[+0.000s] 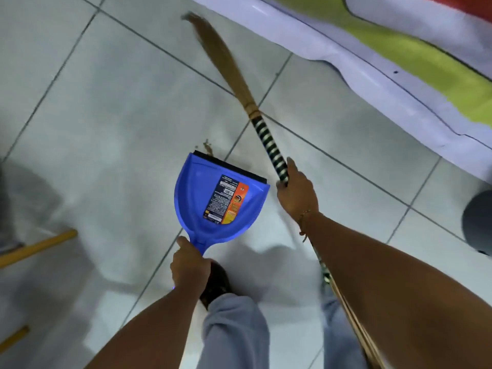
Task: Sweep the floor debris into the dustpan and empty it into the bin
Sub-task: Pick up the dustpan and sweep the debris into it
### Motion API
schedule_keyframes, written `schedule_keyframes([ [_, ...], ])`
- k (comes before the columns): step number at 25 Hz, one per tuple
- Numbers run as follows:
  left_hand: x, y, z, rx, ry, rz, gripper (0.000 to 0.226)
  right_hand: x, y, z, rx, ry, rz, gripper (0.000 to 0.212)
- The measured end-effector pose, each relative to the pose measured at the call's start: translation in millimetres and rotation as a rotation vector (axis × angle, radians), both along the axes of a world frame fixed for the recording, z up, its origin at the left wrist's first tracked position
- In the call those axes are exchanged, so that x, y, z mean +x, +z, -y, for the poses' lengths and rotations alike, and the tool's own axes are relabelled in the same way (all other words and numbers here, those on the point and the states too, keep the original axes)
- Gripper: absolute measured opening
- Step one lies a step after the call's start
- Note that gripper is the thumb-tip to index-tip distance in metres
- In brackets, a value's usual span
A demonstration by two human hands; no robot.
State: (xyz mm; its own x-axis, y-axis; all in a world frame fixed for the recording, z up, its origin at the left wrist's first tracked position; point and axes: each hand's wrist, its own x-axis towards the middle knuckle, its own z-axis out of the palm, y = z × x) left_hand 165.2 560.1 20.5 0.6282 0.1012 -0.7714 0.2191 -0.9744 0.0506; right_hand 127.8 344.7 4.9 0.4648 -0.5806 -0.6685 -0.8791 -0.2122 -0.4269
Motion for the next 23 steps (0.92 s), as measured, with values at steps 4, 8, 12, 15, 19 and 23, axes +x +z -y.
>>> schedule_keyframes([
  [4, 26.9, -16.5, -34.3, 0.019, -0.064, 0.009, 0.05, 33.2, -22.9, 7.1, -0.137, -0.045, -0.053, 0.046],
  [8, 60.2, -55.6, -57.1, 0.024, -0.015, -0.023, 0.049, 52.2, -49.7, 13.0, -0.18, -0.136, -0.153, 0.035],
  [12, 69.6, -81.8, -57.0, 0.002, 0.015, -0.048, 0.047, 43.4, -57.8, 18.9, -0.193, 0.012, -0.224, 0.06],
  [15, 73.6, -92.0, -57.9, -0.007, 0.021, -0.061, 0.048, 37.0, -58.0, 10.0, -0.192, 0.161, -0.327, 0.063],
  [19, 78.0, -101.7, -62.4, -0.018, -0.057, -0.021, 0.042, 22.3, -62.3, -6.8, -0.309, 0.42, -0.314, 0.051],
  [23, 85.8, -118.5, -71.5, 0.06, -0.297, 0.038, 0.057, -10.7, -82.7, -6.9, -0.35, 0.375, -0.363, 0.047],
])
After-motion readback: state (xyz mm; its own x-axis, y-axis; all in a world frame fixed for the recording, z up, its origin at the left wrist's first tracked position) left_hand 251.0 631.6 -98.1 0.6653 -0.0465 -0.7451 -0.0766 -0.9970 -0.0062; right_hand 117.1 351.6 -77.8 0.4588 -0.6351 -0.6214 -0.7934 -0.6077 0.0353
